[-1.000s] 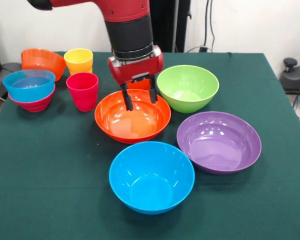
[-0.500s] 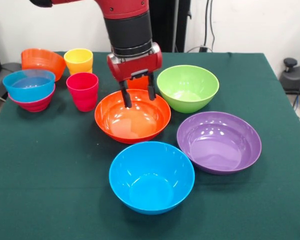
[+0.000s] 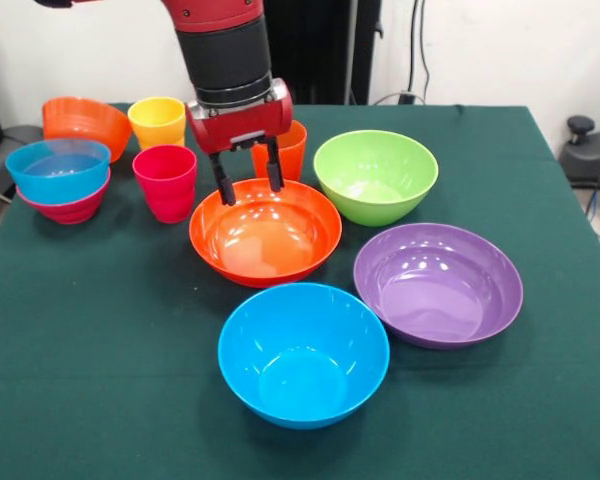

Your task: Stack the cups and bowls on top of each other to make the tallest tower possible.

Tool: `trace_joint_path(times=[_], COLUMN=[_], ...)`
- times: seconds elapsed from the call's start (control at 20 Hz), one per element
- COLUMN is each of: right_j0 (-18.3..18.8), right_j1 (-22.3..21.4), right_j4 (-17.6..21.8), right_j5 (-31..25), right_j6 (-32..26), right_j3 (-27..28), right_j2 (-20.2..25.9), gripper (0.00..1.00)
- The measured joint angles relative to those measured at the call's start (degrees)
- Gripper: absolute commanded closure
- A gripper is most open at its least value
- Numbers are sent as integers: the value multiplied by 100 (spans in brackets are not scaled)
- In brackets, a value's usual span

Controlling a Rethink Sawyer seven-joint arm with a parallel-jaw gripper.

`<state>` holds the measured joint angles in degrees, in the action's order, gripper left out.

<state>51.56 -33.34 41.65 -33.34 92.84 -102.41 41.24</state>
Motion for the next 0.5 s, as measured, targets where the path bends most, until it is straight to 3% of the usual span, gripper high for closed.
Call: trace_joint_path(times=[0.5], right_j0=[-51], right_j1=[71], right_j4=[381], right_j5=[1], right_j6=[0], right_j3=[2], right_j2=[0], gripper=[0])
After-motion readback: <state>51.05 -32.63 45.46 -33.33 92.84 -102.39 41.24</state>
